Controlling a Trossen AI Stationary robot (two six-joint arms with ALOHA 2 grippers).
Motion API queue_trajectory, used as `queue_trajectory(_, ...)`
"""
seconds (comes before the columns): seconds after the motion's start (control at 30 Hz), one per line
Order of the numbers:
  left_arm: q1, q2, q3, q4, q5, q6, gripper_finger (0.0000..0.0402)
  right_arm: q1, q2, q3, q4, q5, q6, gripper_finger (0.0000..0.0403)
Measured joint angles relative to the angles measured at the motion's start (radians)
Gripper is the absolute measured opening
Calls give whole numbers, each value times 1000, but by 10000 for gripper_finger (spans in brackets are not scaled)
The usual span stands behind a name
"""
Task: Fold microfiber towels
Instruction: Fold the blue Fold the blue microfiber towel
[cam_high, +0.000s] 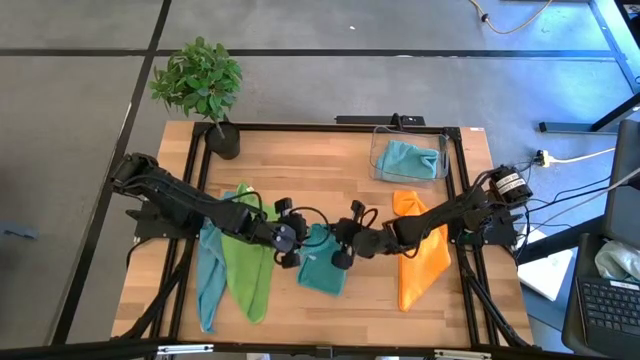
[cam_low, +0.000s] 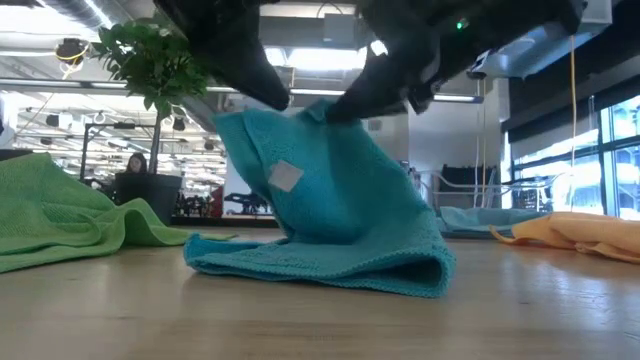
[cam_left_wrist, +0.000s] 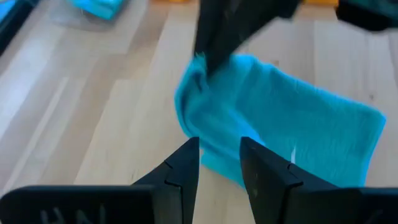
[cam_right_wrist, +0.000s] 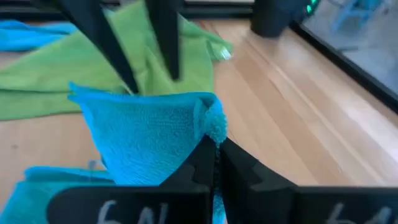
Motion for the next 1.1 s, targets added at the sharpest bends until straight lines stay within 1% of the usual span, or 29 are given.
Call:
queue_trajectory(0.07,-2,0,0,-18,0,0,109,-7,0,0,-58,2,37,14)
queue_trajectory(0.13,-9,0,0,-44,-5,0,109,-7,0,0,-122,31,81,14)
queue_trajectory(0.27,-29,0,0,-67,-46,0,109,2,0,0,-216,138,165,14)
queue_trajectory(0.4,-53,1,0,-69,-68,-2,109,4,0,0,-270,273,226,14)
queue_trajectory(0.6,-96,0,0,-70,-117,-6,108,4,0,0,-364,354,315,14)
queue_trajectory(0.67,-105,0,0,-70,-117,-5,108,4,0,0,-397,355,348,14)
queue_trajectory(0.73,-113,1,0,-70,-118,-2,107,3,0,0,-406,322,361,14)
queue_trajectory(0.8,-120,1,0,-70,-119,-2,107,3,0,0,-401,269,339,14)
queue_trajectory(0.93,-121,1,0,-70,-119,-2,109,3,0,-1,-332,158,211,14)
queue_trajectory(1.03,-121,1,0,-70,-119,-3,109,8,0,-1,-223,-6,68,14)
queue_trajectory(1.1,-121,0,0,-69,-119,-9,109,17,0,-1,-147,-155,-17,14)
